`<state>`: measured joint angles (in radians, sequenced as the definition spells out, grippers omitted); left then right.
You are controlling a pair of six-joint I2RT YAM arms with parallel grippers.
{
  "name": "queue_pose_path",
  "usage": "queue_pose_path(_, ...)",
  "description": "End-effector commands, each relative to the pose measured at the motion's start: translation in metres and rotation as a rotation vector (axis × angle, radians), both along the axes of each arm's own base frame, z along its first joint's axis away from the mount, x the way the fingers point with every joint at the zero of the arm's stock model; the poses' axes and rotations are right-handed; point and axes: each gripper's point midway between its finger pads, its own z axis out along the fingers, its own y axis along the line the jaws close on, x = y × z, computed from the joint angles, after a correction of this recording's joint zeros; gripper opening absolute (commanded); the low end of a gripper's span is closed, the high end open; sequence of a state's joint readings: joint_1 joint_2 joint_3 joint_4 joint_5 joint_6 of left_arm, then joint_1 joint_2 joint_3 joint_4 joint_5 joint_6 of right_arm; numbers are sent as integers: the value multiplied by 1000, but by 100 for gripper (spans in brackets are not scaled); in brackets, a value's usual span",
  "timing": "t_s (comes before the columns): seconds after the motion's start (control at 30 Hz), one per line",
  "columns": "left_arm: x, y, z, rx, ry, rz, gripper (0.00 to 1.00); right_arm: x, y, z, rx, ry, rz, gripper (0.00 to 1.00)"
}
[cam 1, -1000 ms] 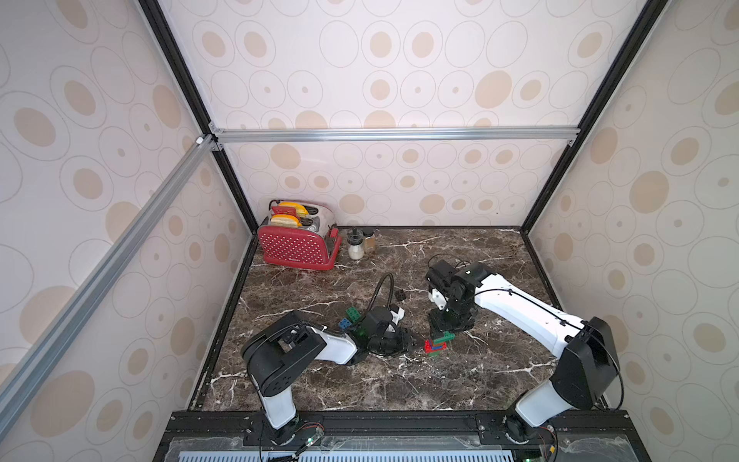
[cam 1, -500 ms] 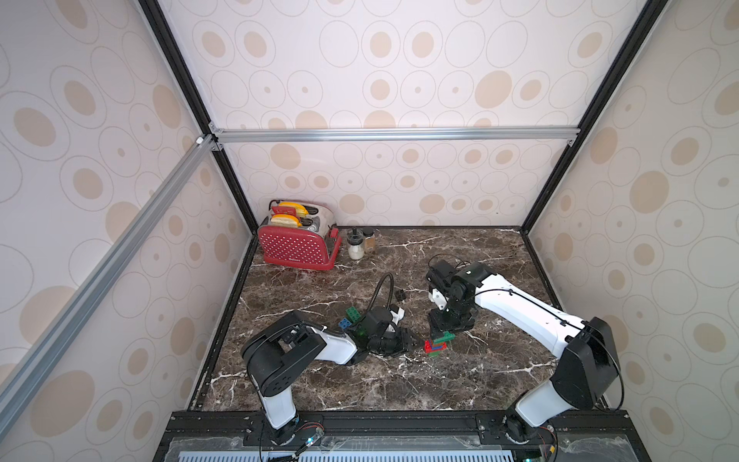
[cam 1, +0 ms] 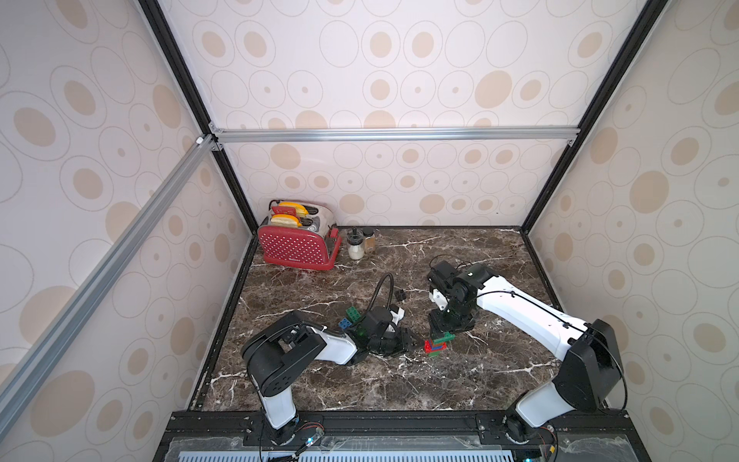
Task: Assemble the letter f with lego
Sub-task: Assemble the lego brick with the lego brick.
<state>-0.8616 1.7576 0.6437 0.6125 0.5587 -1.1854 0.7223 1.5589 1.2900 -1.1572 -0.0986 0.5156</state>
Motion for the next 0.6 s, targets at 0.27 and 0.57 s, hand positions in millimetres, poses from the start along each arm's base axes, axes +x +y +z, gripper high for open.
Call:
queue_pose_path(0.27, -5, 1, 0, 12, -9, -10, 43, -14, -27, -39, -214, 57, 6, 58)
queue_pose_path(0.57, -7, 2, 0, 18, -8, -25, 43, -25, -27, -53, -249, 71, 5, 58)
